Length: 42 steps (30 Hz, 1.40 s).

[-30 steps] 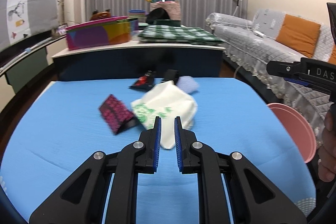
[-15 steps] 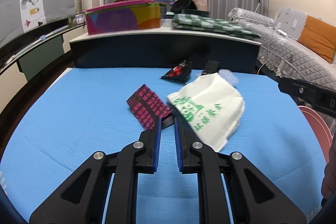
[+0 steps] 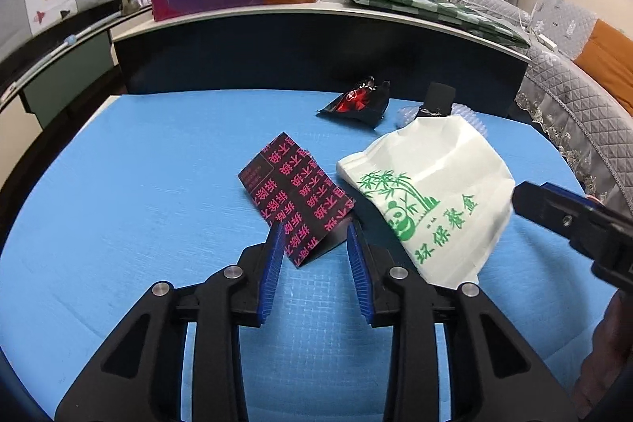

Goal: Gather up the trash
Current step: 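Grasp the white green-printed bag with the right gripper while the left grasps the magenta packet, then carry the white bag and magenta packet over the pink bin with both grippers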

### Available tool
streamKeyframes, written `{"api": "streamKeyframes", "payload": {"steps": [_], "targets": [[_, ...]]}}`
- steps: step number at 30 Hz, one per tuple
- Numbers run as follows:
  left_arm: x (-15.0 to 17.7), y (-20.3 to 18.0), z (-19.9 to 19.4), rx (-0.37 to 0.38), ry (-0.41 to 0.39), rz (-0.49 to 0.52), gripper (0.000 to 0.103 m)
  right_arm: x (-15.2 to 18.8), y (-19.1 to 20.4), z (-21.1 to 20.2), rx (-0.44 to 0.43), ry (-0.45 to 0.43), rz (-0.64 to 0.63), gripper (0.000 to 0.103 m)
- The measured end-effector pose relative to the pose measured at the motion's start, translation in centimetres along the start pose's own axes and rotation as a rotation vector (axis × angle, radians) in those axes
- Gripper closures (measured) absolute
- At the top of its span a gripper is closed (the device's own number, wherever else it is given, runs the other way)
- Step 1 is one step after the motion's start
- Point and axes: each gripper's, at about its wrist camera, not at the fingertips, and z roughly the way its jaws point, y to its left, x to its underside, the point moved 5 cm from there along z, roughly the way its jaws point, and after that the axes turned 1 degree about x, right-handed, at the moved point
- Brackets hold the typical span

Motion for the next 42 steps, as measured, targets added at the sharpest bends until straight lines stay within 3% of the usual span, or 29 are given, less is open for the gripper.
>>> {"api": "streamKeyframes", "payload": {"steps": [8,14,16,19,21,23,33,42], "targets": [[-0.1,0.0,1.1,0.008,0.038,-0.001,0.070,0.2,0.3,2.3,-0.066,0.049,0.033,0.039],[0.0,0.4,1.2,0.021,0.048,-0.031,0.081,0.1,1.4,2.4,-0.082,0.049,0.007,0.041],[0.0,0.5,1.2,0.022,0.046,-0.035,0.085,0.0,1.6,2.1,-0.088,0.044,0.001,0.045],[-0.1,0.5,1.0,0.026,0.038,-0.039,0.090,-0.1,2.1,1.4,-0.102,0.033,-0.011,0.061],[0.0,0.7,0.7,0.023,0.029,-0.046,0.094,-0.1,2.5,0.9,-0.110,0.029,-0.023,0.077],[0.1,0.9,0.5,0.016,0.025,-0.051,0.095,-0.3,3.0,0.3,-0.116,0.015,-0.047,0.082],[1.1,1.1,-2.0,0.029,0.013,-0.078,0.101,-1.2,4.9,-4.3,-0.130,-0.072,-0.142,0.097],[1.9,0.5,-4.7,0.052,-0.005,-0.090,0.102,-1.7,4.8,-8.5,-0.107,-0.133,-0.164,0.103]]}}
